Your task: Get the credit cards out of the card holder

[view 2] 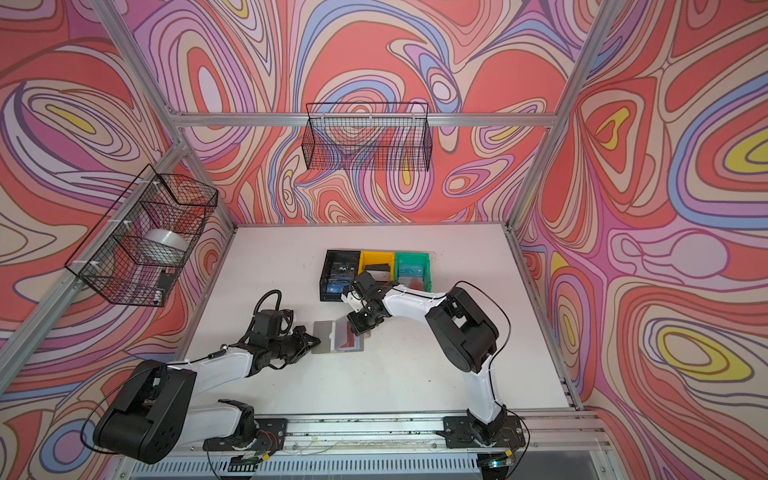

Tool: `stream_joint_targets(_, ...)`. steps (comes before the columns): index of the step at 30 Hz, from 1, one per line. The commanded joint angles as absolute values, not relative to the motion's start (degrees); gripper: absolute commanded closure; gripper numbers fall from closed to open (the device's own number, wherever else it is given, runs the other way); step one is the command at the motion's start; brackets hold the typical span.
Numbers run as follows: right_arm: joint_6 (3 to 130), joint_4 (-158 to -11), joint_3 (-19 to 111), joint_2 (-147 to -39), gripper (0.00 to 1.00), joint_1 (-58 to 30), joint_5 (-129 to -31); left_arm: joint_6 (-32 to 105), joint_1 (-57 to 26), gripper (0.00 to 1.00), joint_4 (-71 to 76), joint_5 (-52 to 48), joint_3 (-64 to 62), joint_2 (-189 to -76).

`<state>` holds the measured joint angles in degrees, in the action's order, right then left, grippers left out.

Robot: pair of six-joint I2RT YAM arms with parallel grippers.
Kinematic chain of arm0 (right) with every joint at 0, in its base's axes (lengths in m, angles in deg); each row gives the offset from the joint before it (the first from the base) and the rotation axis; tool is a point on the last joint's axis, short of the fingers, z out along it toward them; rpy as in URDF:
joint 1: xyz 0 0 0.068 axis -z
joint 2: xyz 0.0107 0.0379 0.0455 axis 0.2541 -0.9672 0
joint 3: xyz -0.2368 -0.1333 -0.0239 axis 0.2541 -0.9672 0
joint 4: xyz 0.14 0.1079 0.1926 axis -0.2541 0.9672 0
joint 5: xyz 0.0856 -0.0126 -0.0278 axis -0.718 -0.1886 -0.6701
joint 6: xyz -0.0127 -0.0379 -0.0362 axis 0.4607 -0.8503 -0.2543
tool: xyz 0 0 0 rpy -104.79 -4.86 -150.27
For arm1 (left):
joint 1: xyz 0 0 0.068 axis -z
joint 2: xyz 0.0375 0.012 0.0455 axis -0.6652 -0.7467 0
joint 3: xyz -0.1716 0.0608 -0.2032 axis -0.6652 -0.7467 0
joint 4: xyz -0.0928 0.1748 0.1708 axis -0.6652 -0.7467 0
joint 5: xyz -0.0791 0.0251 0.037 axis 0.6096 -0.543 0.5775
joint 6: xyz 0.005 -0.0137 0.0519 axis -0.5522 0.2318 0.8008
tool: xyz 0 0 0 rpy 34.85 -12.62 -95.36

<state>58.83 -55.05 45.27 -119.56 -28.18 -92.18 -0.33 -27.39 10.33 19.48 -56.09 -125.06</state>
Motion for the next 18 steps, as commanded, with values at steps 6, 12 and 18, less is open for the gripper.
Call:
stream_joint_targets(6, 58.28, -54.17, 48.94, -122.40, 0.92, -30.43, -95.34, 0.03, -27.21, 0.96, 10.29, 19.42, -56.31, -126.37)
stream_joint_targets(12, 58.39, -56.65, 50.89, -123.22, 0.92, -31.07, -103.27, -0.16, -27.23, 0.95, 9.05, 20.77, -55.30, -124.91)
stream_joint_targets(18, 60.30, -58.37, 54.04, -125.65, 0.92, -31.42, -105.78, 0.37, -27.25, 0.87, 0.15, 19.36, -52.93, -113.65)
